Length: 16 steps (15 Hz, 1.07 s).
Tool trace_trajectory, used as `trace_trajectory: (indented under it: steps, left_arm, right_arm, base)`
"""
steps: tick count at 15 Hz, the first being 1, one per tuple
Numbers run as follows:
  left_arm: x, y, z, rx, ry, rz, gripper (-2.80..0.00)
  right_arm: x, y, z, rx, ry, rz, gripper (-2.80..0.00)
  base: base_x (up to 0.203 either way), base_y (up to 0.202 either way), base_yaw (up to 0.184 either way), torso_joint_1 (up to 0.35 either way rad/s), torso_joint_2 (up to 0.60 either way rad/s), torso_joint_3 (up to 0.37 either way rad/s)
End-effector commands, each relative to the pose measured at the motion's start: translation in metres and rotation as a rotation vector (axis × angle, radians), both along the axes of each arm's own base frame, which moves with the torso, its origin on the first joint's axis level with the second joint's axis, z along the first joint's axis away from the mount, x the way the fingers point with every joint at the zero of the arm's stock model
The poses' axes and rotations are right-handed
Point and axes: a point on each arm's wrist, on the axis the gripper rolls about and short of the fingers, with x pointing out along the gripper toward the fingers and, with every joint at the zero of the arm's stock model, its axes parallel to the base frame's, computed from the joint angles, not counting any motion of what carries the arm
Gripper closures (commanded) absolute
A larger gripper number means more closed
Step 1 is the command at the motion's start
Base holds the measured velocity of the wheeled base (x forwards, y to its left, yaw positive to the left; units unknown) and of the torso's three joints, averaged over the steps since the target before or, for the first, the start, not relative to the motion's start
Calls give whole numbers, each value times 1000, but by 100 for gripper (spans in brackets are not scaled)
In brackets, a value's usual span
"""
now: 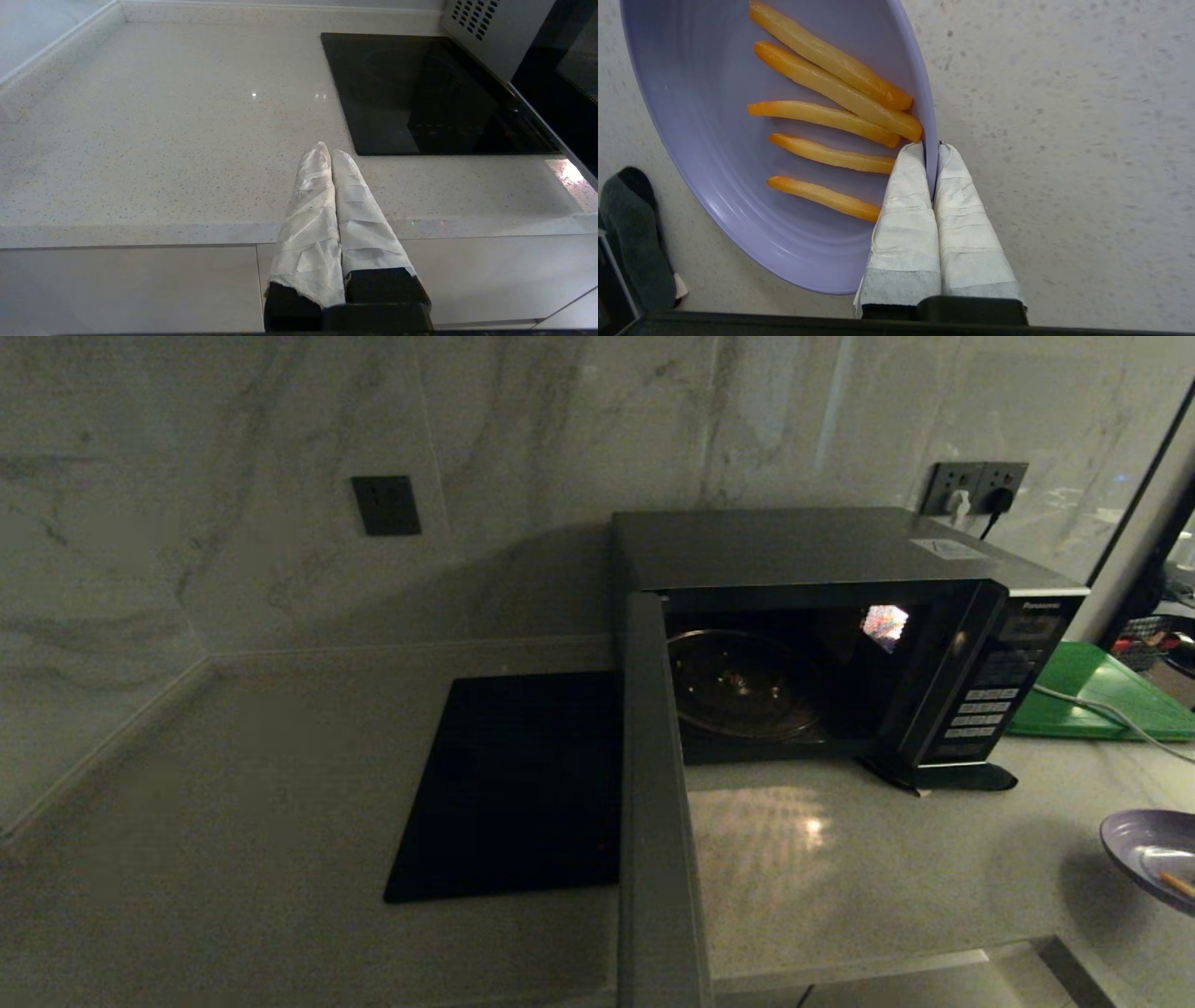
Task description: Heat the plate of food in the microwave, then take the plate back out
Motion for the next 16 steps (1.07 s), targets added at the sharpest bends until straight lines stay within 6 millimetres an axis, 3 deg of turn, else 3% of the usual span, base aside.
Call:
trace_trajectory:
  steps: [1,13,16]
  left_arm:
    - [0,0,0,-1,-1,0,0]
    - [0,0,0,-1,-1,0,0]
    - [0,0,0,-1,-1,2,0]
  right_arm:
    - [6,-6,-7,15,9,-2,0]
    - [18,-24,-34,55,52,12,0]
    - [19,-29,-32,43,46,5,0]
  base:
    - [0,0,0,0,0,0]
    - [0,0,0,0,0,0]
    - [0,0,0,0,0,0]
